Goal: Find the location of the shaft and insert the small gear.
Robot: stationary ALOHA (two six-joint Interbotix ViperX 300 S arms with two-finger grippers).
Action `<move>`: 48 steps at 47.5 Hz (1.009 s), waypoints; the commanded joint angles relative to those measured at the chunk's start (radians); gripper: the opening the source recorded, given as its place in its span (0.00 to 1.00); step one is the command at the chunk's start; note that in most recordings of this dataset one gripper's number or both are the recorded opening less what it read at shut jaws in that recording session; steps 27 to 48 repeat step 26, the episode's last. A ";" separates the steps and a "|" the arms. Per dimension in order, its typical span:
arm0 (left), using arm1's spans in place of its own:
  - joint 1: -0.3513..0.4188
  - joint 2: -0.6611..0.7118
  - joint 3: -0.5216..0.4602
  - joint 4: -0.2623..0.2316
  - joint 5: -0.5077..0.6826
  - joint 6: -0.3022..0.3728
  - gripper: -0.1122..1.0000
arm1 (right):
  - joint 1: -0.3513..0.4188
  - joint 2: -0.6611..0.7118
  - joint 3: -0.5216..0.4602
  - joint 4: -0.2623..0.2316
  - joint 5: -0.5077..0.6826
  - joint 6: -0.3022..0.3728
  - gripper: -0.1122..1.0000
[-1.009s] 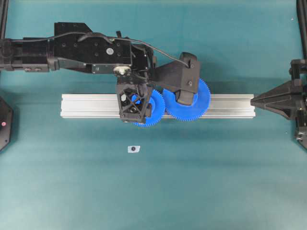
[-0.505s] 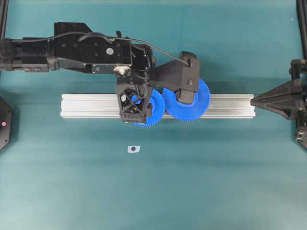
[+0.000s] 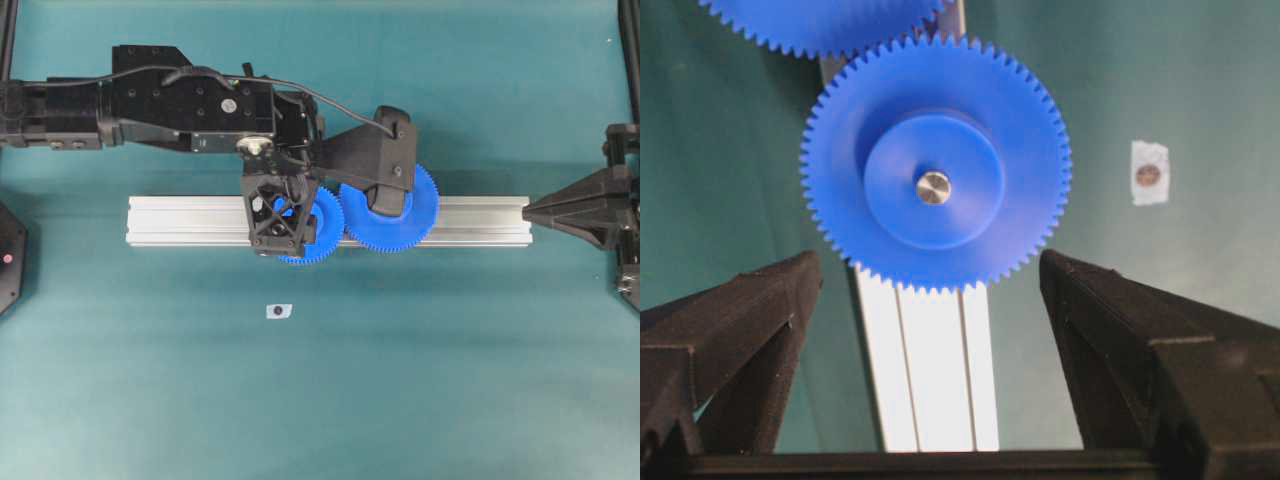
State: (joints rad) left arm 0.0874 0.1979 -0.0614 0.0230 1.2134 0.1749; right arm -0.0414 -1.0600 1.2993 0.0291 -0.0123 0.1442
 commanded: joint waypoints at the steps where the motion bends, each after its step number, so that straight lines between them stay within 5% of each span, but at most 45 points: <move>1: -0.003 -0.043 -0.026 0.005 -0.002 -0.002 0.86 | -0.003 0.006 -0.009 -0.002 -0.006 0.008 0.12; 48: -0.018 -0.054 -0.048 0.005 -0.002 -0.003 0.86 | -0.003 0.006 -0.009 -0.002 -0.006 0.009 0.12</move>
